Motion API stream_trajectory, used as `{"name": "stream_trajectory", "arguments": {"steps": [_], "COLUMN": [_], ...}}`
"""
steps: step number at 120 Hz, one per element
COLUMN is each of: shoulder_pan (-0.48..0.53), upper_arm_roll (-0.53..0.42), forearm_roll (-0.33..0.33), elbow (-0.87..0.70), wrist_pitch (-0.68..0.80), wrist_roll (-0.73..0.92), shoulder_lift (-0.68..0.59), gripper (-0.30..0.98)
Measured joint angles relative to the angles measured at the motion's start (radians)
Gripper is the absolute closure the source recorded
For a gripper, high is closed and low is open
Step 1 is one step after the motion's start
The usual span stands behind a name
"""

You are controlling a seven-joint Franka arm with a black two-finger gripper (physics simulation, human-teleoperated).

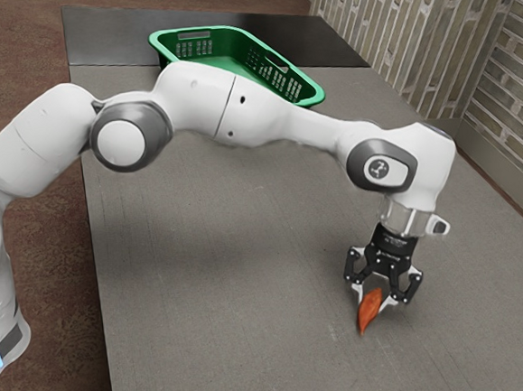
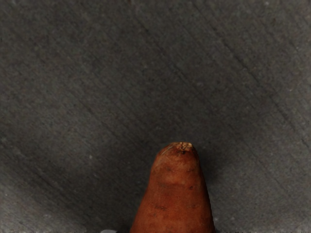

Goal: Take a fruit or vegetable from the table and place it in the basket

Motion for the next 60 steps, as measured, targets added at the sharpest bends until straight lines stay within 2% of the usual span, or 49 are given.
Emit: {"name": "stream_trajectory", "arguments": {"steps": [41, 60], "shoulder_pan": [0.024, 0.026], "upper_arm_roll": [0.003, 0.049], "forearm_roll": [0.021, 0.033], "elbow": [0.025, 0.049], "wrist_pitch": [-0.015, -0.038], "wrist_roll": [0.016, 0.022], "shoulder_lift": [-0.030, -0.068], "gripper": [0.53, 0.53]}}
